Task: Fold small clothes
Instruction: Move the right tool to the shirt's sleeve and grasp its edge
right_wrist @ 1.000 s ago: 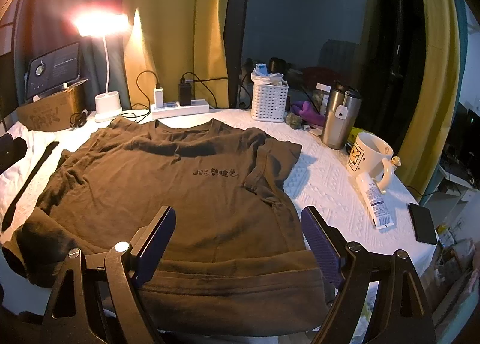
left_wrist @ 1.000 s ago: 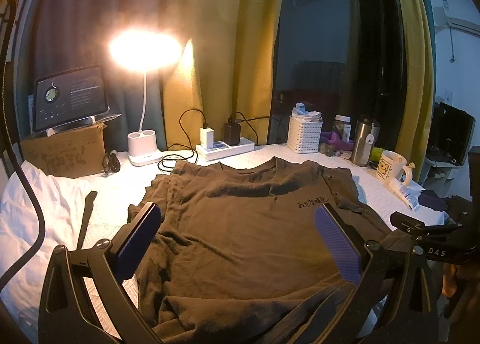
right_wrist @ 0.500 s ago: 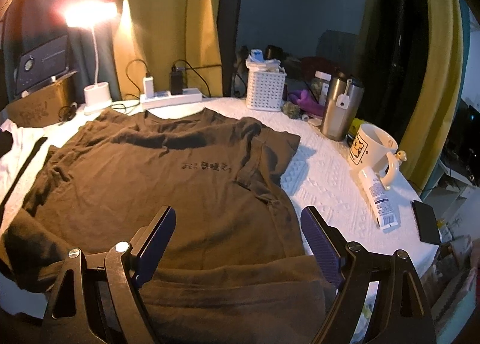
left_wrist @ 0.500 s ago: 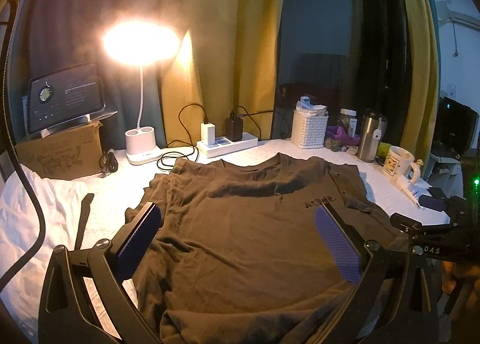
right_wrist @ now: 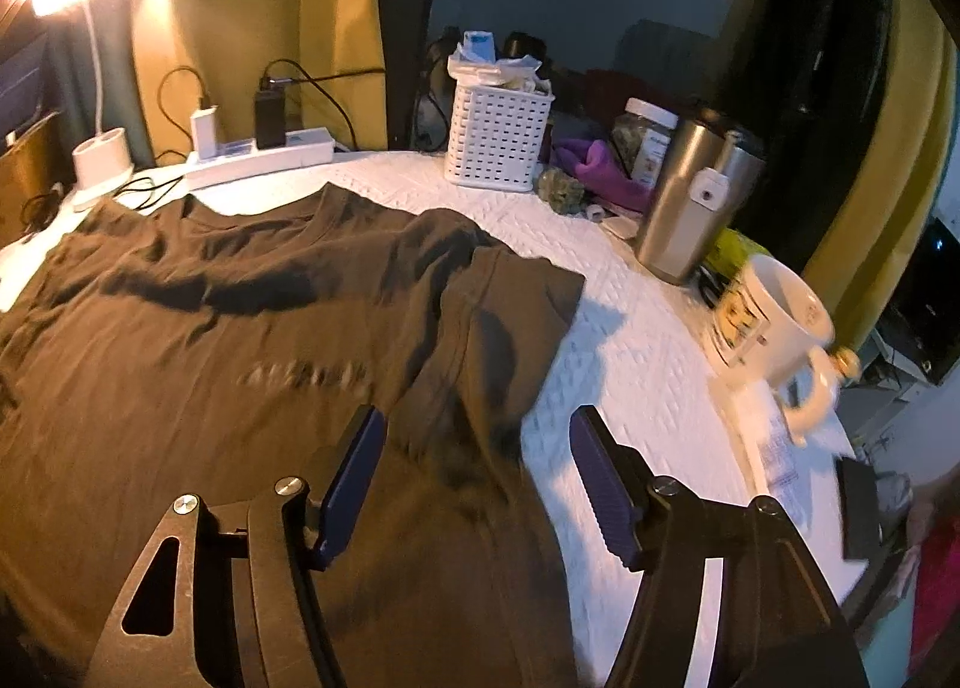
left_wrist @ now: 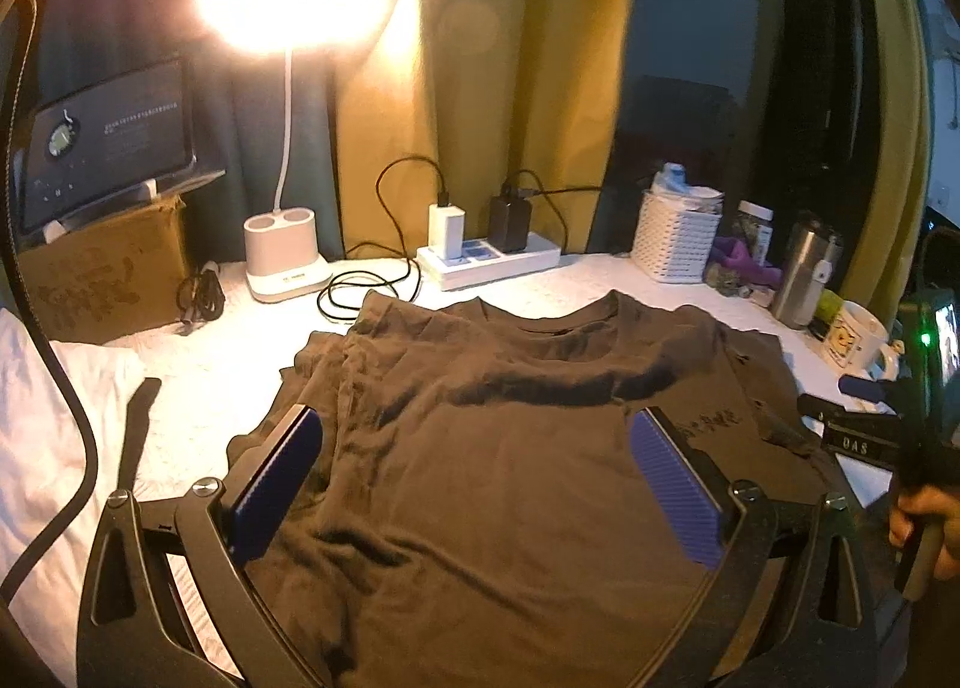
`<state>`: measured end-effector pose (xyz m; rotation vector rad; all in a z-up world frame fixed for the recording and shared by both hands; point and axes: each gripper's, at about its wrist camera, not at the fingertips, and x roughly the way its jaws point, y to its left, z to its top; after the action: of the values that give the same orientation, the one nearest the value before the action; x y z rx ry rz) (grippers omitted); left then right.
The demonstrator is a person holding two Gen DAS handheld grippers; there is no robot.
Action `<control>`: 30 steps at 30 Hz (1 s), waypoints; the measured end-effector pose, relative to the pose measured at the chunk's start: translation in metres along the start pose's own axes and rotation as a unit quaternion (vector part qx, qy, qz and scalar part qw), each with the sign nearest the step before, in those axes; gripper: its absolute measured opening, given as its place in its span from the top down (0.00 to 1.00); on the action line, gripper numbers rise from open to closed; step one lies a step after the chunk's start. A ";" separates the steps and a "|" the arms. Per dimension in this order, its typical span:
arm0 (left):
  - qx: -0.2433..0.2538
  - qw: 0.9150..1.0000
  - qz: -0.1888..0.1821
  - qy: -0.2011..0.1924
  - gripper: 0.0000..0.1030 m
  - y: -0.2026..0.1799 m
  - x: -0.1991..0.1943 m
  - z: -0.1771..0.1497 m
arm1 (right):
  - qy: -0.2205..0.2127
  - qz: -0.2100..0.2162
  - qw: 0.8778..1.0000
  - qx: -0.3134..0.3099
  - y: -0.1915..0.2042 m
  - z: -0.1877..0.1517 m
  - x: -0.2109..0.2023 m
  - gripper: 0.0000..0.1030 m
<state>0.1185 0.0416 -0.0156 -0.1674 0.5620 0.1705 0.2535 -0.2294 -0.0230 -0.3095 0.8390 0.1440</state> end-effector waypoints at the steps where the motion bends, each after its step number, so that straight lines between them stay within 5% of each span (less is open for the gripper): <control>1: -0.003 1.000 0.000 0.005 0.02 0.002 0.006 0.001 | 0.002 -0.002 1.000 0.000 0.000 0.005 0.005 0.36; 9: -0.017 0.999 0.001 0.030 0.02 0.012 0.037 0.007 | 0.034 -0.011 0.999 0.010 0.002 0.049 0.070 0.37; 15: -0.017 0.999 0.006 0.050 0.02 0.012 0.052 0.005 | 0.077 -0.021 0.997 0.012 0.000 0.047 0.111 0.66; 20: -0.010 0.998 0.011 0.059 0.02 0.005 0.057 0.006 | 0.069 -0.011 0.997 0.038 -0.021 0.042 0.102 0.87; 30: 0.004 0.999 0.003 0.048 0.02 -0.011 0.047 0.013 | 0.040 0.011 0.993 0.112 -0.075 0.040 0.082 0.91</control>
<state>0.1666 0.0388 -0.0293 -0.1673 0.6585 0.1663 0.3545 -0.2873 -0.0434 -0.0946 0.9285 0.0578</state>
